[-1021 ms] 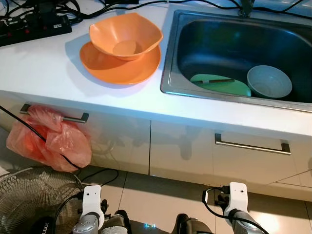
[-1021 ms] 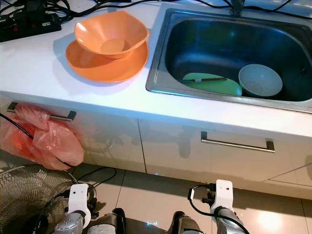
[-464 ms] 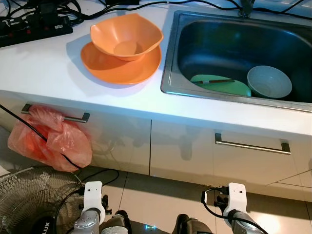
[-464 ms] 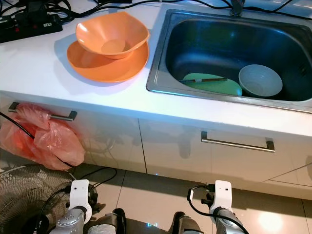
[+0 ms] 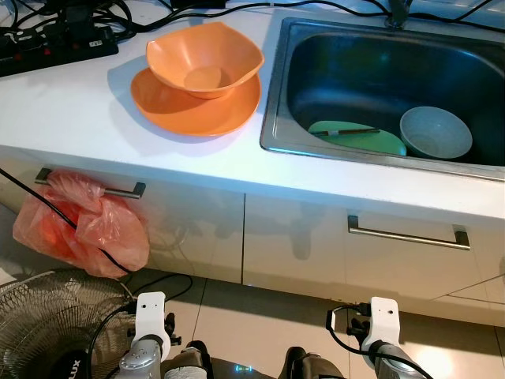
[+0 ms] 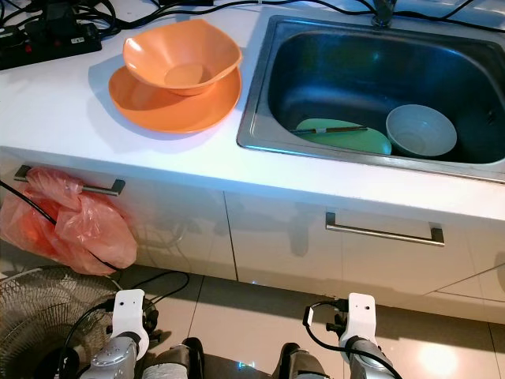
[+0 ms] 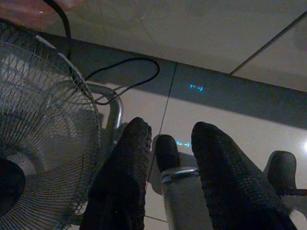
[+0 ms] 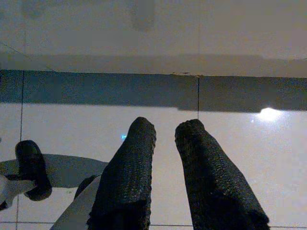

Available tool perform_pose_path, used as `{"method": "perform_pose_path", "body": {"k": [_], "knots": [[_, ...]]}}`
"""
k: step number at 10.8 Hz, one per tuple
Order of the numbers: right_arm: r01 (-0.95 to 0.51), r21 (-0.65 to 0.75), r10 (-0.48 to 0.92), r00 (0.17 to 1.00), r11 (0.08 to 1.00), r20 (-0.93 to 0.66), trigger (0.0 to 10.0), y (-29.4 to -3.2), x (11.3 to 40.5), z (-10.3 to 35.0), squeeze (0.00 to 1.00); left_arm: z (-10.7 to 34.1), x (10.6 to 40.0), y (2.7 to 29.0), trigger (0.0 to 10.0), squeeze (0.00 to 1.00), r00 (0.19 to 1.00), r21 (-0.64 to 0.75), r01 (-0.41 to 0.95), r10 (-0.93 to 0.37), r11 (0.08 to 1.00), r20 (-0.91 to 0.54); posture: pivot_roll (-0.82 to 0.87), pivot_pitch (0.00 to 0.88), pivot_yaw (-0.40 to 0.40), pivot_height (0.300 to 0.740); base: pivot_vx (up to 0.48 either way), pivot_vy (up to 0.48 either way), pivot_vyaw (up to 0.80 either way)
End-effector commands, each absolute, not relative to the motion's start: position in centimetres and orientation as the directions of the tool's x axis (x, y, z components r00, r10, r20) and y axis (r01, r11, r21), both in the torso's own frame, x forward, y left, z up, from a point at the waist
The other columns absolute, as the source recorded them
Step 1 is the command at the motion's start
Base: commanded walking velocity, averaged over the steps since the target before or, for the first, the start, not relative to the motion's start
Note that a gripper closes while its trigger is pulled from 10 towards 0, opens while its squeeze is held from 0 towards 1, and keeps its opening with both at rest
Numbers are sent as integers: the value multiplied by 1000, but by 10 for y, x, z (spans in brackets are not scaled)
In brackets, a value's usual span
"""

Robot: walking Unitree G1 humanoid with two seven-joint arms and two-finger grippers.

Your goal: Kitchen organization

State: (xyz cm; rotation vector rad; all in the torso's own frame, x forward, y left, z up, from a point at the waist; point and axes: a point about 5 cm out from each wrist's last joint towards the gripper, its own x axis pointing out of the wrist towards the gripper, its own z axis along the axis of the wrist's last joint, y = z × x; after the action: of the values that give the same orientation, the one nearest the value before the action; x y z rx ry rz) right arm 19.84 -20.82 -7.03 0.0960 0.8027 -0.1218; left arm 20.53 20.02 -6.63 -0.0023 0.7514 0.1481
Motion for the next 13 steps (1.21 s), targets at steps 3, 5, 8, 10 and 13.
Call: {"method": "perform_pose_path", "body": {"k": [3,5,8,10,13], "knots": [[168,40,-87,681,985,-727,10000,-211,192,-73,0,-69,200,201,10000,0,709,58,-137,139,989,-692,102,208,-5,740,0,0,0],[168,40,-87,681,985,-727,10000,-211,192,-73,0,-69,200,201,10000,0,709,58,-137,139,989,-692,102,208,-5,740,0,0,0],[99,-17,-78,647,995,-758,10000,-217,188,-75,0,-79,182,198,10000,0,666,38,-126,113,991,-737,117,247,-29,740,0,0,0],[106,1,-67,634,994,-771,10000,-215,188,-76,0,-80,182,199,10000,0,648,41,-127,115,991,-753,108,239,-19,740,0,0,0],[107,25,-49,632,994,-773,10000,-211,190,-76,0,-79,183,201,10000,0,646,38,-134,117,990,-755,110,225,-11,740,0,0,0]]}}
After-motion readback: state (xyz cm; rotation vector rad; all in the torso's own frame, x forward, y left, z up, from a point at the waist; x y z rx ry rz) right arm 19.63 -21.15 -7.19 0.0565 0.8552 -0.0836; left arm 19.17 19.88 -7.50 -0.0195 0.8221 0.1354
